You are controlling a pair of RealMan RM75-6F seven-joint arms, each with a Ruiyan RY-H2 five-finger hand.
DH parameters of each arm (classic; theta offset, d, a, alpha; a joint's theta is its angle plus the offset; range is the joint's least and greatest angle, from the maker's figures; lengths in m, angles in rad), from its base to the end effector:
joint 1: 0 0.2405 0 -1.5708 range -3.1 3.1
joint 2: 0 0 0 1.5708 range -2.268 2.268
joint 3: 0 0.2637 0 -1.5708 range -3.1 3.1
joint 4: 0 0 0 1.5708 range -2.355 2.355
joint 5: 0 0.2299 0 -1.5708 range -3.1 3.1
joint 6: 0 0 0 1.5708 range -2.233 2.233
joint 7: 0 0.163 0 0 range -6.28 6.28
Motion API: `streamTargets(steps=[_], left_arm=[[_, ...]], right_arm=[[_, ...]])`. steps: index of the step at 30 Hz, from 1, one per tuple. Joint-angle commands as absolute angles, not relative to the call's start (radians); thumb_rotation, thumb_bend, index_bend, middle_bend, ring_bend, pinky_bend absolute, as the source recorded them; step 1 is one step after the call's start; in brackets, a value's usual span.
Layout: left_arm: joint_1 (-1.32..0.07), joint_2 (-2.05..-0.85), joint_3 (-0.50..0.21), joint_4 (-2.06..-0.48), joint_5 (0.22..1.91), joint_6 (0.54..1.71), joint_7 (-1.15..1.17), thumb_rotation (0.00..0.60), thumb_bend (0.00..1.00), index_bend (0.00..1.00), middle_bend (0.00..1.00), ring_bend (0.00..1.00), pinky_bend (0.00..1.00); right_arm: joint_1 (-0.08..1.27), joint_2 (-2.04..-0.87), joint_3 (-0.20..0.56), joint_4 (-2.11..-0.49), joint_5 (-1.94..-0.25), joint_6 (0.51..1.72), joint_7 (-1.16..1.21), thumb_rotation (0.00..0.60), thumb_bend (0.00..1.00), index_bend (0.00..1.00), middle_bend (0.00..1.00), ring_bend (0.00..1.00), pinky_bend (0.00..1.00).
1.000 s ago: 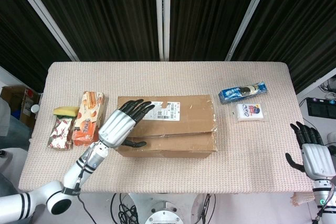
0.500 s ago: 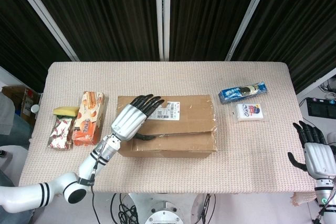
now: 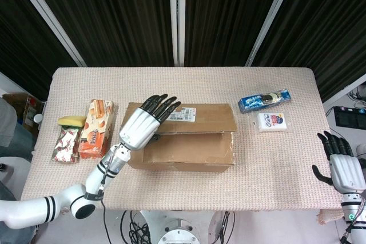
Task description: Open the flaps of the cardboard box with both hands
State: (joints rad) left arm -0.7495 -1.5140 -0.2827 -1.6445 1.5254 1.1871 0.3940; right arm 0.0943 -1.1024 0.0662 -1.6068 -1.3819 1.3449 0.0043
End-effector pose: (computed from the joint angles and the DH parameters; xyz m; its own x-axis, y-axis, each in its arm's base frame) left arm -0.0379 0.3441 0.0180 0.3312 -0.1681 0.9284 0.6716 -0.6492 -0.3572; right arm -0.3511 -0.2074 0.1399 0.3848 -0.1187 0.9153 -0.9125 0.1002 0.3966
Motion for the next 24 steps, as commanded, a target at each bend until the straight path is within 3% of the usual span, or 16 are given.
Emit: streamTargets(steps=[1,12,24], left_arm=[[-0.772,-1.537,-0.306,-1.609,1.509,1.190,0.408,0.600,0.37,0.07,0.10,0.09,0.18],[-0.894,-1.668,-0.429,-1.340,1.392,1.179,0.393,0.600,0.36,0.05,0.09,0.09,0.18],[-0.964,-1.753,-0.464,-1.128,1.324,1.204,0.343,0.600,0.33,0.02,0.02,0.09,0.19]], right_arm=[[0.095,-1.106,0.064,-1.603,-1.383,1.343,0.007,0.600,0.24,0.00,0.00,0.00,0.00],[0.095,-1.089,0.061,-1.606,-1.360,1.318,0.021,0.600,0.24,0.00,0.00,0.00,0.00],[0.105,-1.091,0.067,-1.594,-1.343,1.296,0.029,0.600,0.27,0.00,0.00,0.00,0.00]])
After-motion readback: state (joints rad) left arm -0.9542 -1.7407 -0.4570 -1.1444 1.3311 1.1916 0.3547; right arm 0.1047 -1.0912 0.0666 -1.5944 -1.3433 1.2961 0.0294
